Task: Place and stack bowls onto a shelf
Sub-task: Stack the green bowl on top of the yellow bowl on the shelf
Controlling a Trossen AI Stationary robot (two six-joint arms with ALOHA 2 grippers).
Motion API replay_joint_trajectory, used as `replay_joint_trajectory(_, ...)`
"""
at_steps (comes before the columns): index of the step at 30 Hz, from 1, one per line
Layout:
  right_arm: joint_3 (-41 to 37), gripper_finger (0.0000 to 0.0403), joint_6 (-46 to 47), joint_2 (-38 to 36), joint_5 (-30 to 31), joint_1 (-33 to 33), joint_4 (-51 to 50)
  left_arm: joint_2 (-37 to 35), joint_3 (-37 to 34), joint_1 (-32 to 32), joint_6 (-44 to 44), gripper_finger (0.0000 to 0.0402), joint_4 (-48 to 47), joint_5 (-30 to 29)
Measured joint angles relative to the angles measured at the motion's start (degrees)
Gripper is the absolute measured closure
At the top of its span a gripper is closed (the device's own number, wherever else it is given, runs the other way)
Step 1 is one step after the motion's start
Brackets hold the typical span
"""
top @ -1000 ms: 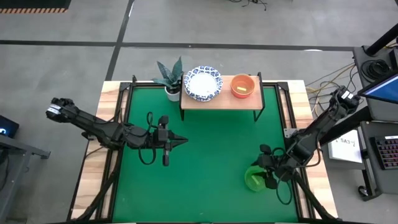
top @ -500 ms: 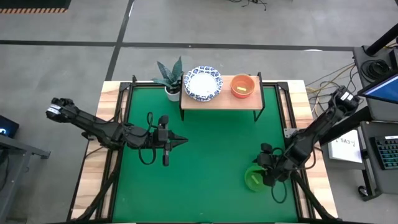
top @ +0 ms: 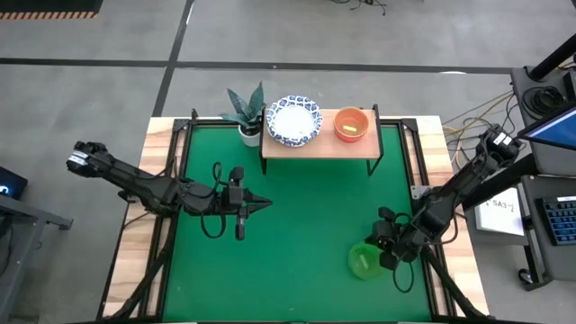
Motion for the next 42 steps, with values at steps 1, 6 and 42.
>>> replay_joint_trajectory(1,0.7,0.0392,0.0,-0.6,0.0,-0.5,0.0,0.0,0.0,0.0,0.1,0.0402,0.0,0.0)
replay_joint_trajectory(6,5.1,0.0394,-4.0,-2.7,1.3,-5.2,0.1,0.0,0.0,0.0,2.5,0.0402,0.0,0.0)
replay_joint_trajectory(42,16.0,0.0217,-15.8,4.9,-21.3,-14.8,-17.0,1.7,0.0,0.0,3.0,0.0402,-1.6,0.0)
